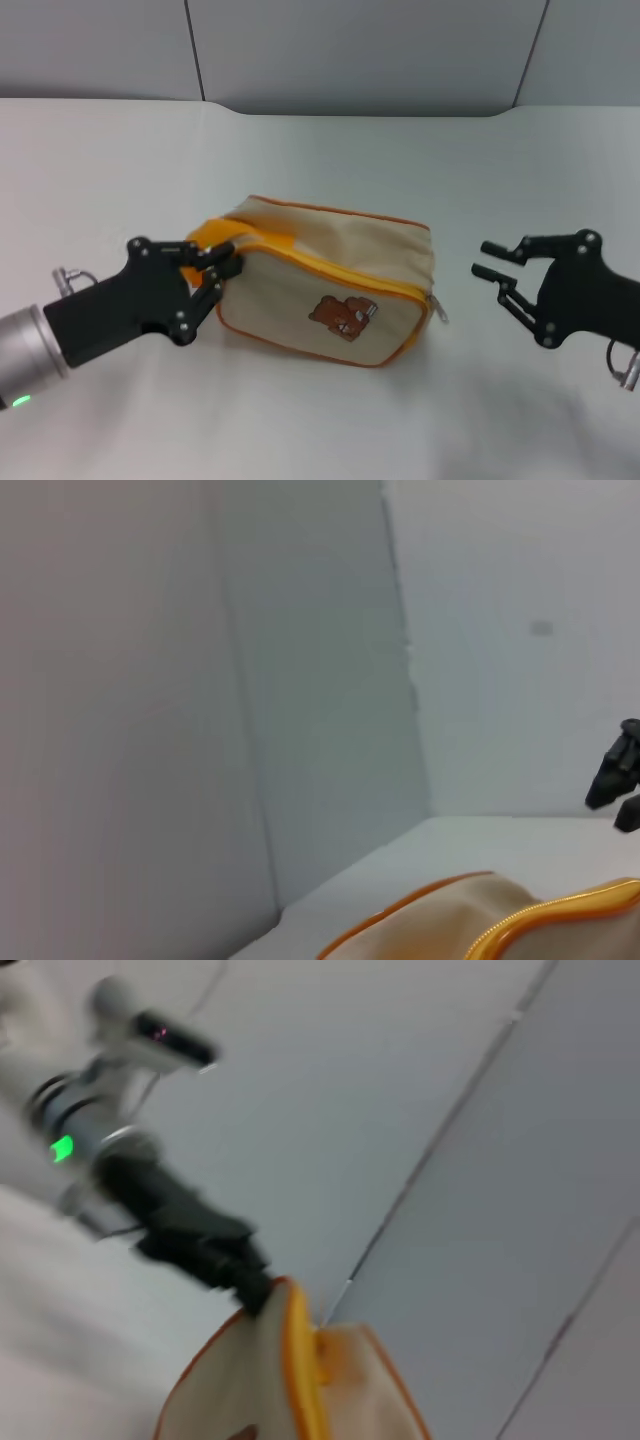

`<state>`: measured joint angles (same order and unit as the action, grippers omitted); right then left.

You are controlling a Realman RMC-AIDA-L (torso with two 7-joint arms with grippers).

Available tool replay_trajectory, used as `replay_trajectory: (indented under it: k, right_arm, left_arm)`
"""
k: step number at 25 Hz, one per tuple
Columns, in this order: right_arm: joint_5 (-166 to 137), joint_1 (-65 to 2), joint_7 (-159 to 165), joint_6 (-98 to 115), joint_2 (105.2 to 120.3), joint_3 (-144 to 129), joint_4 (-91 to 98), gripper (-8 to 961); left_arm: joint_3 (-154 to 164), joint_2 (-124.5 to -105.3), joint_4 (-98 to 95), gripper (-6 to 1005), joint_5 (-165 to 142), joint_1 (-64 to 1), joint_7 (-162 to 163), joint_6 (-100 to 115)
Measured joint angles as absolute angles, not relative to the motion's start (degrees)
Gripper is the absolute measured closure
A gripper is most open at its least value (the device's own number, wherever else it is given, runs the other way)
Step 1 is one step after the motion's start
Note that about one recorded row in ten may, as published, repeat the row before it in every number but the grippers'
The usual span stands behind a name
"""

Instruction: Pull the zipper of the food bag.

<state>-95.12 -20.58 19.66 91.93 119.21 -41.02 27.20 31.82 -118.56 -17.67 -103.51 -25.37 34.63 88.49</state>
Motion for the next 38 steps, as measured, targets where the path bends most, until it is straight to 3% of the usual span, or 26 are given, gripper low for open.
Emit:
replay_trajectory:
  k: [3, 8, 22, 27, 31, 34, 38]
  right_arm:
    - [-95.1, -21.0, 25.5, 92.1, 119.12, -38.4, 25.3, 799]
    - [-95.1, -22.3, 36.5, 94.1, 118.11, -36.6, 21.4, 555]
    - [-95.4, -23.3, 45.5, 98.6, 117.67, -37.0, 20.7, 223]
    - [-96.3, -23.9, 50.0, 101.7, 116.66, -37.9, 21.2, 202]
    - [-101.5, -25.0, 55.4, 108.0, 115.45, -38.7, 22.0, 201]
    - [-105.6, -25.5, 56.0, 109.5, 115.6, -38.7, 22.0, 201]
    - [-110.6, -25.6, 55.5, 108.7, 116.97, -38.8, 22.0, 201]
  left_arm:
    - [27.9, -118.57, -13.7, 912, -103.5, -23.3, 34.2, 88.1]
    - [25.7, -118.72, -10.1, 912, -103.5, -20.8, 34.2, 87.7]
    - [25.9, -118.47, -7.7, 912, -103.6, -20.0, 39.2, 89.7]
    - [26.6, -117.85, -12.2, 743, -104.2, -19.6, 44.8, 99.2]
    - [32.8, -116.19, -18.5, 477, -106.9, -21.0, 54.4, 107.9]
    - [38.7, -114.62, -20.4, 302, -109.7, -23.1, 59.8, 110.4]
    - [40.3, -115.03, -21.1, 264, -113.1, -23.5, 60.0, 110.0]
